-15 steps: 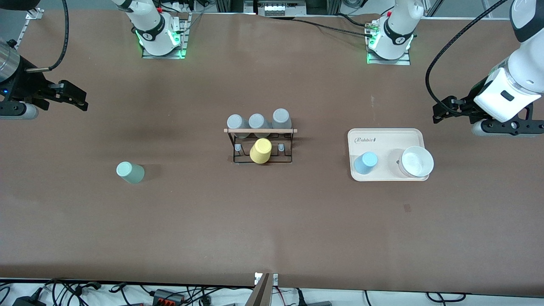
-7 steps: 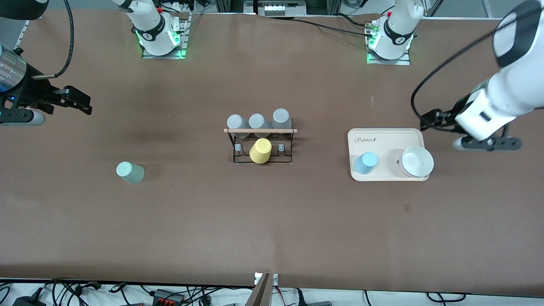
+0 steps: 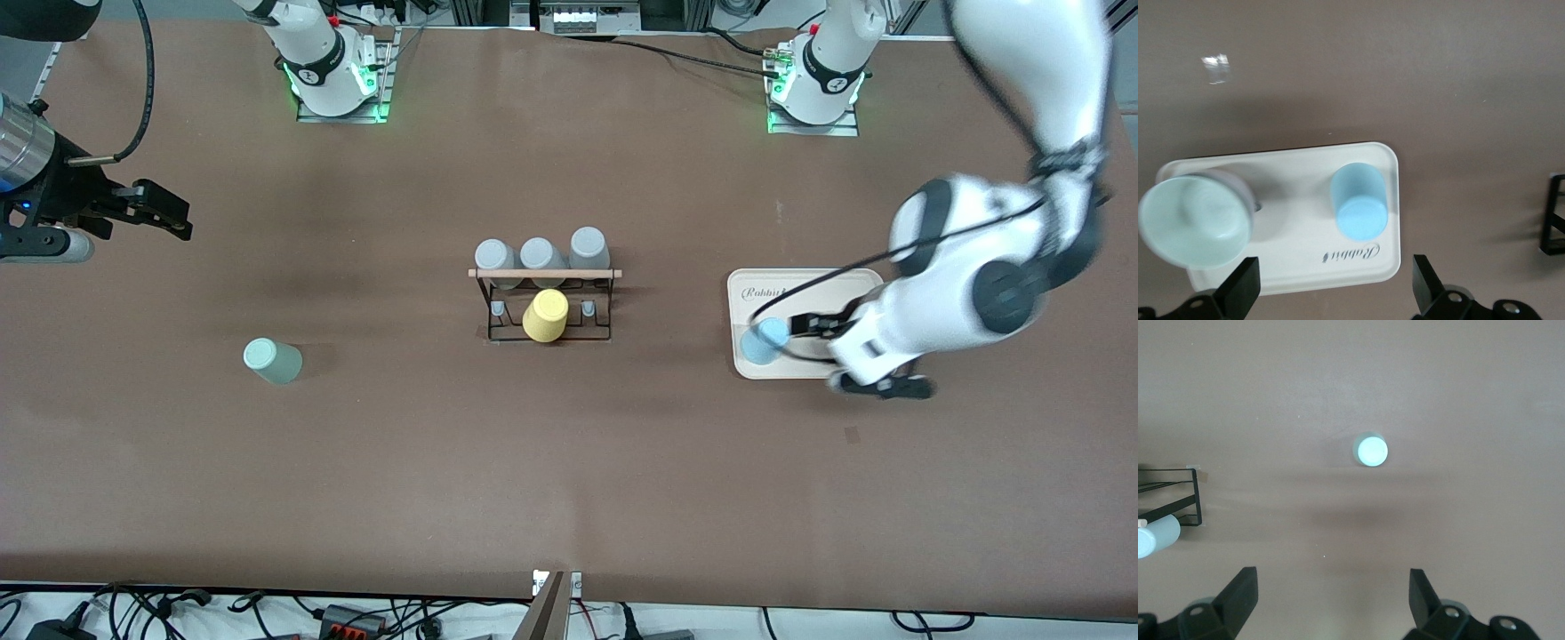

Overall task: Hang scattered cups on rack with three cups
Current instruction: 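Lower the left gripper and grasp the light blue cup on the tray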

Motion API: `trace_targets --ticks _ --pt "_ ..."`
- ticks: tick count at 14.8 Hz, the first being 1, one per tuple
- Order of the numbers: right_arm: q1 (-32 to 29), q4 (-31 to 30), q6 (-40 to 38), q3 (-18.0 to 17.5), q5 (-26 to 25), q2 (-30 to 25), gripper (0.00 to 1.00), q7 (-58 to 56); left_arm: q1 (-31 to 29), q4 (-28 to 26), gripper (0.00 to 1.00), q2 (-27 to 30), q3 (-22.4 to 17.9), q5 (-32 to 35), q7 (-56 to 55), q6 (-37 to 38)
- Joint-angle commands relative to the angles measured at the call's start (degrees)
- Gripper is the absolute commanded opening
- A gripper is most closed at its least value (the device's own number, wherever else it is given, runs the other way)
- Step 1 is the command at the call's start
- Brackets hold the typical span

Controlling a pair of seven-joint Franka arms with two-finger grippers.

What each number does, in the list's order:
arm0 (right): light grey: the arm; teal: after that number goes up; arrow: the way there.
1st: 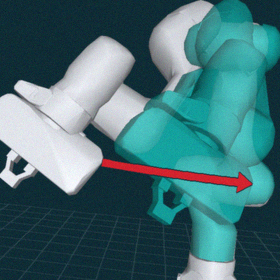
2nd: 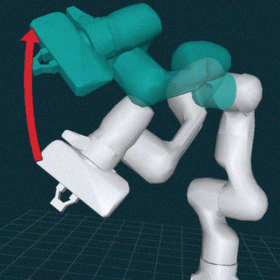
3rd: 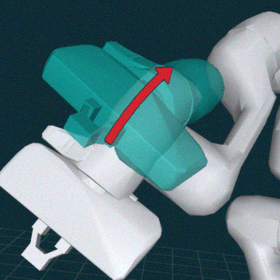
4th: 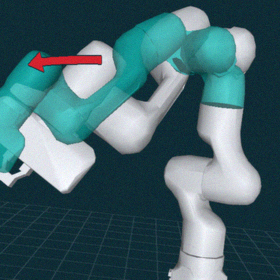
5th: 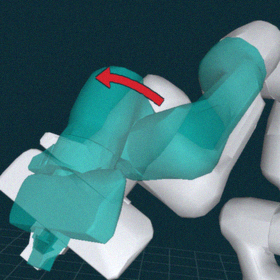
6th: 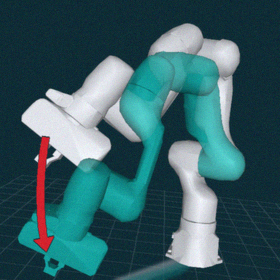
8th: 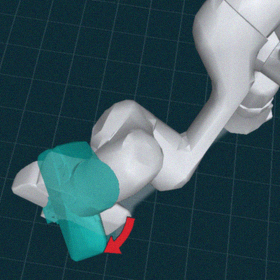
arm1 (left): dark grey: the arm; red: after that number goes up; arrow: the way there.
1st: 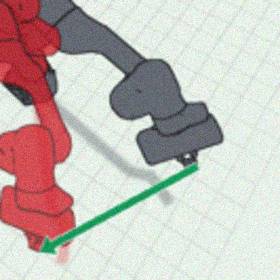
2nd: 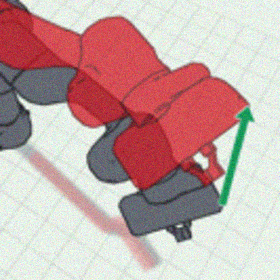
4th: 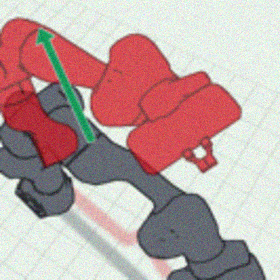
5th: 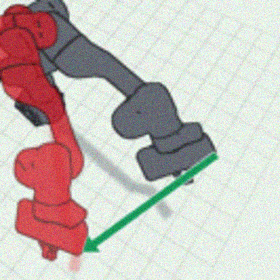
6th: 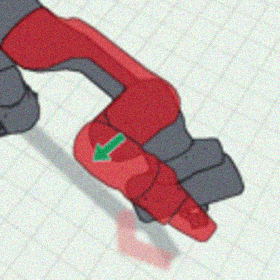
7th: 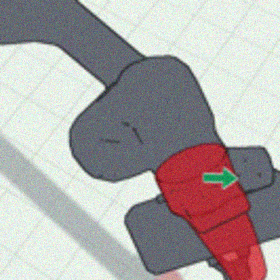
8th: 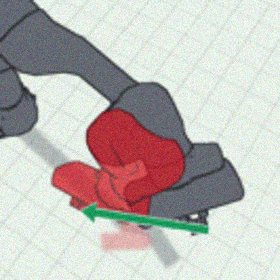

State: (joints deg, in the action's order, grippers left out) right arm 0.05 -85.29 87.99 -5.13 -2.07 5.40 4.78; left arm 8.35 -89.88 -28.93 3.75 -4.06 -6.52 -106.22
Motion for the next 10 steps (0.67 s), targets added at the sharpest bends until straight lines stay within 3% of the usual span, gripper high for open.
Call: trace_targets --ticks 1,5,10 --pt "-0.22 0.83 -0.10 -0.40 -0.39 0.13 1.00 0.14 1.49 0.42 1.00 -4.54 -0.14 0.02 0.20 -3.28" --pt "-0.22 0.74 -0.01 -0.40 -0.30 0.13 1.00 0.14 0.97 -5.64 1.00 -4.91 -0.14 0.02 0.20 -9.78" --pt "-0.22 0.74 -0.10 -0.49 -0.30 0.04 1.00 0.14 0.44 -8.64 1.00 -4.73 -0.06 -0.33 0.02 -9.97"
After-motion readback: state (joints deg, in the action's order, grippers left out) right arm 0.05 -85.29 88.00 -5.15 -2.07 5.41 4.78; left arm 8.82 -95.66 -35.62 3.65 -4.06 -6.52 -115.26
